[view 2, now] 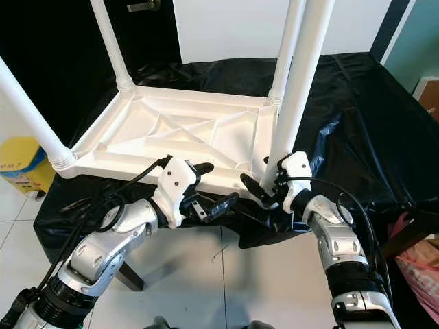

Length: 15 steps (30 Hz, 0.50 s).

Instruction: Building children table

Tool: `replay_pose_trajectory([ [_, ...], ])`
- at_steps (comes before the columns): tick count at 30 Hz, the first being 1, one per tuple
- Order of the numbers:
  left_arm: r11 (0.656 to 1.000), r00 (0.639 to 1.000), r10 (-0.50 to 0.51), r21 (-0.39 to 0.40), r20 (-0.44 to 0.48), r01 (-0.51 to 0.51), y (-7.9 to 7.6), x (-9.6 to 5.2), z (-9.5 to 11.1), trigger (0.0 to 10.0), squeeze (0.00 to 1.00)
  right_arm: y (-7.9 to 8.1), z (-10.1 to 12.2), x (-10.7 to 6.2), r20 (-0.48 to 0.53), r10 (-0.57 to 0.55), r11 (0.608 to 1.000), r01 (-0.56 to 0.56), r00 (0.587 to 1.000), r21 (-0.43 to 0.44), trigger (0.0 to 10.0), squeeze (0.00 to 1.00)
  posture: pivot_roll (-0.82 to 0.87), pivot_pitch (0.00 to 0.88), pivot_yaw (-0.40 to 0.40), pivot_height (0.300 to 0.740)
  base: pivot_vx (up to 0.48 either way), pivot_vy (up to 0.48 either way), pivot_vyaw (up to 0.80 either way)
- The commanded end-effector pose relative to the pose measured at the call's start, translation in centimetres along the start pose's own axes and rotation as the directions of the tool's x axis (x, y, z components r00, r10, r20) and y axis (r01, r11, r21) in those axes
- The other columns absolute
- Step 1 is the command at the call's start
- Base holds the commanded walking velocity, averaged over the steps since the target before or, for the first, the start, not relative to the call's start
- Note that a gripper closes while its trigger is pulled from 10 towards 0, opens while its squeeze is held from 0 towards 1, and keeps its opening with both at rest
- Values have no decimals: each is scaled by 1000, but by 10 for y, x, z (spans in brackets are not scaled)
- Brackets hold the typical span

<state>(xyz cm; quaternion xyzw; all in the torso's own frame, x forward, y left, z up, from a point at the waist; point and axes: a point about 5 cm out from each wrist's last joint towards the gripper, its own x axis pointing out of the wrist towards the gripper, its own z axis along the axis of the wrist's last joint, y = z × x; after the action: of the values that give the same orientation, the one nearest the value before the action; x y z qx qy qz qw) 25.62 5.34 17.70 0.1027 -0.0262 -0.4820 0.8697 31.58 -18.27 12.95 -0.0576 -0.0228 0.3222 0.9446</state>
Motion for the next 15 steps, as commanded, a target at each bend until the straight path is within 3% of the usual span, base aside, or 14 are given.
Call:
replay_pose_trajectory([
  [1,999,999,-46,12,-15,46,-2,0,-4,10000,0,6,-5,3,-20,43,999,-43,999,4,0,0,19,41,0,740,0,0,0],
  [9,999,999,-44,16,-28,45,0,0,-7,10000,0,3,-12,0,-30,22,999,-21,999,28,0,0,14,33,1,740,0,0,0],
  [10,999,999,-42,16,-27,42,1,0,-7,10000,0,4,-14,-1,-30,3,999,-1,1000,38,10000,0,7,23,2,740,0,0,0],
  [15,999,999,-30,19,-27,31,4,2,-8,10000,0,6,-19,-3,-32,-74,996,76,997,50,10000,0,-2,9,6,740,0,0,0],
])
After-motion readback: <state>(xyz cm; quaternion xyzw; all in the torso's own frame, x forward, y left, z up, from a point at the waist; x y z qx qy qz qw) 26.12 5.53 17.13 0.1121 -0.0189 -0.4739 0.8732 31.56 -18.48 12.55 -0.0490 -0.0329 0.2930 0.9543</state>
